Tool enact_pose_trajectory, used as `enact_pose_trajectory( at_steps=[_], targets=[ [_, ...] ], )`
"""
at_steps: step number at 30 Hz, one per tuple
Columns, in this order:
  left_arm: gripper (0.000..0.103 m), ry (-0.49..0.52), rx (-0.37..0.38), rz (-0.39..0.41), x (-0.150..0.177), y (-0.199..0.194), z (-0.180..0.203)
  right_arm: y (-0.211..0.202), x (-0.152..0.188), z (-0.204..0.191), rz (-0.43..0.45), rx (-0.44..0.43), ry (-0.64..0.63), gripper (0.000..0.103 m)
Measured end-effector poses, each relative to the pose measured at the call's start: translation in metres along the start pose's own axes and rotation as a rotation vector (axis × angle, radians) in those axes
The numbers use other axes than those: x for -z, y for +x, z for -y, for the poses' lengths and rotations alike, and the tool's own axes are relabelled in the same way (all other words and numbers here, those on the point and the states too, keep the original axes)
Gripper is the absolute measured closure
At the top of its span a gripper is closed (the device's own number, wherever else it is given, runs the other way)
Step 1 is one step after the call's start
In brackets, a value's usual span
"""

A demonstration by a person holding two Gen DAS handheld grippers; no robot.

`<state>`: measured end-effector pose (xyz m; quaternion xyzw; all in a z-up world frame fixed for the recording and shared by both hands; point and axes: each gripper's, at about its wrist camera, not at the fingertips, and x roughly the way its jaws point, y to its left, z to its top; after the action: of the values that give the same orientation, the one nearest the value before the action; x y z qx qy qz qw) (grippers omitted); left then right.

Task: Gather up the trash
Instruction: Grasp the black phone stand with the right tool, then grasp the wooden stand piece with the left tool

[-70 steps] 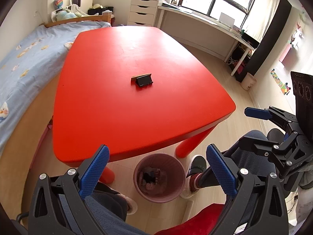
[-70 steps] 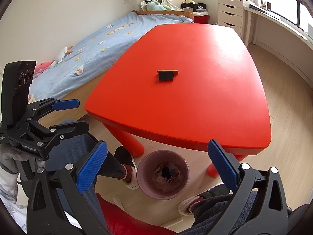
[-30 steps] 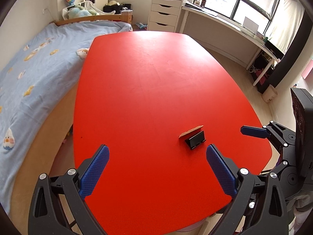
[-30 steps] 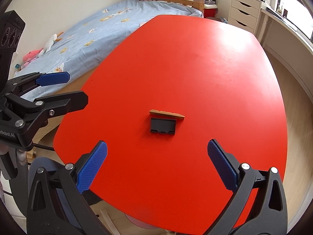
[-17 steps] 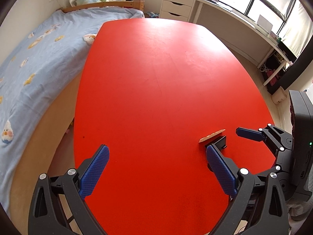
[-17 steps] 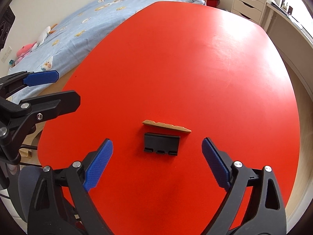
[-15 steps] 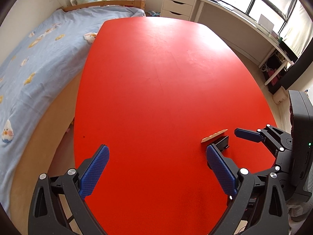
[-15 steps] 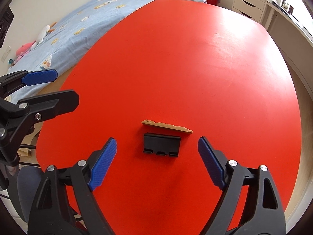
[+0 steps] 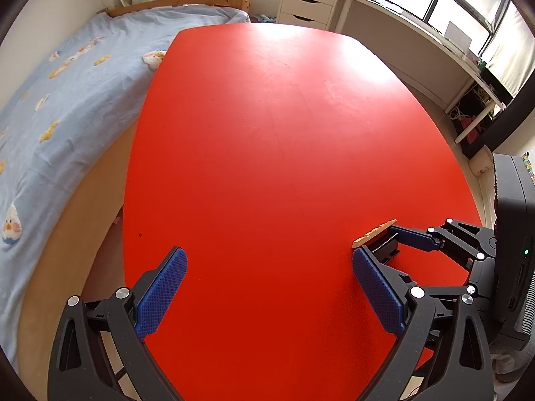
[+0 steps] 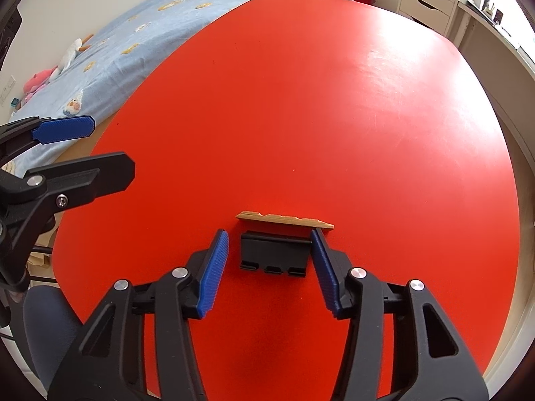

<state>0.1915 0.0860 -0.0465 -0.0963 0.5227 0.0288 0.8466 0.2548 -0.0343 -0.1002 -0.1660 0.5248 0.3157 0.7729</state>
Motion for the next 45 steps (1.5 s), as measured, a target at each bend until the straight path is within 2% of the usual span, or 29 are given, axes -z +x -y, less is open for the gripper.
enact_pose_trajectory(
  at_steps=[3, 13, 23, 33, 45],
  targets=[
    [0.008, 0.001, 0.001, 0.001, 0.000, 0.000, 0.000, 0.000, 0.000, 0.001, 0.001, 0.006, -0.002, 0.062],
    [0.008, 0.034, 0.010, 0.009, -0.005, 0.005, 0.012, -0.002, 0.003, 0.006, 0.004, 0.008, 0.009, 0.062],
    [0.008, 0.124, 0.009, -0.002, -0.018, 0.019, 0.023, -0.011, 0.006, 0.024, 0.005, 0.026, 0.032, 0.062],
    [0.008, 0.340, 0.028, -0.031, -0.022, 0.036, 0.047, -0.021, 0.007, 0.046, 0.009, 0.055, 0.057, 0.062],
    [0.008, 0.570, 0.121, -0.048, -0.010, 0.047, 0.074, -0.029, 0.007, 0.065, 0.009, 0.093, 0.082, 0.062]
  ],
)
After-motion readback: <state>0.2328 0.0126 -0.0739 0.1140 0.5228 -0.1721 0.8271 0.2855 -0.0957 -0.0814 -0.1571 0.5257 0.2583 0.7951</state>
